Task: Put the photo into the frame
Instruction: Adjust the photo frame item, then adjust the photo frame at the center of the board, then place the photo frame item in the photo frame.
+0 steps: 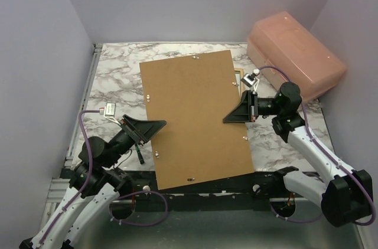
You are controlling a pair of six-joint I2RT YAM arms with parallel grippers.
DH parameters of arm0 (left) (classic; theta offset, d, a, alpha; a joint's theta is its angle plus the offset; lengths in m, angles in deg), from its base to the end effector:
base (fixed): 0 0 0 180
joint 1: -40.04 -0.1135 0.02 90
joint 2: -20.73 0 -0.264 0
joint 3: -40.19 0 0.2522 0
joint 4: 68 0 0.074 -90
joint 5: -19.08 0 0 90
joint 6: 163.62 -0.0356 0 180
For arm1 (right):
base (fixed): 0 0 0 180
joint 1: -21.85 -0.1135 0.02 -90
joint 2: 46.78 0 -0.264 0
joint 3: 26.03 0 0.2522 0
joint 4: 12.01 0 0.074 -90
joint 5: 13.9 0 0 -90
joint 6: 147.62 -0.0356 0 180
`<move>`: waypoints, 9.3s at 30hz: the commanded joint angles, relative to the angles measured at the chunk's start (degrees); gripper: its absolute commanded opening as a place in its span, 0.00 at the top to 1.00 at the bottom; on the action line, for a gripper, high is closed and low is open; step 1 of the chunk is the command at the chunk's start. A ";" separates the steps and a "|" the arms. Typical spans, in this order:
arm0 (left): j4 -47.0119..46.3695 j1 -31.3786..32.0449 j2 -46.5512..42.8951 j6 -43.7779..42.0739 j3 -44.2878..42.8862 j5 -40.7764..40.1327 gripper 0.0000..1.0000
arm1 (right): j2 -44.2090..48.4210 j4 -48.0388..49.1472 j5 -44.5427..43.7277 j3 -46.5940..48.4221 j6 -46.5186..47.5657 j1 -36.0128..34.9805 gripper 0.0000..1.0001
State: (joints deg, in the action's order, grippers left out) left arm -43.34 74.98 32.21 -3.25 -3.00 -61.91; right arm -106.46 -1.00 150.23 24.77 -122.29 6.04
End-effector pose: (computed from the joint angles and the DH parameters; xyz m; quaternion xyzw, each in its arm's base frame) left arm 0.0658 -0.0528 0.3120 -0.1448 0.6468 -0.6254 0.4117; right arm 0.2019 0.0928 0.3056 -0.1662 0.6836 0.6904 0.1685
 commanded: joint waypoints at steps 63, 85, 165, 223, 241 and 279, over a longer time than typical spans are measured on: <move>8.95 -7.72 74.83 -30.34 -13.97 -2.14 0.57 | -12.12 -32.04 -13.26 1.98 27.27 13.90 0.99; 7.53 2.42 64.85 -23.72 -0.30 -6.35 1.00 | -11.88 -33.53 -9.79 6.32 25.00 13.98 0.99; 32.96 6.99 39.14 -10.81 0.56 -15.52 0.64 | -25.95 -34.51 -8.56 8.70 29.00 6.89 0.99; 27.16 6.99 49.06 -13.33 0.69 -13.76 0.76 | -40.51 -34.07 -20.88 6.59 34.15 0.40 0.61; 26.64 6.99 49.86 -13.75 1.04 -13.42 0.79 | -37.08 -40.46 -26.01 14.81 35.64 0.08 0.78; 25.92 7.04 52.23 -13.94 1.27 -12.80 0.83 | -43.79 -46.76 -23.02 23.13 38.69 0.35 0.87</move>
State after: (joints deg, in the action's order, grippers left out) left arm -18.99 81.80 82.33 -16.58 -4.03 -72.81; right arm -148.43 -47.16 130.51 49.60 -84.56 6.58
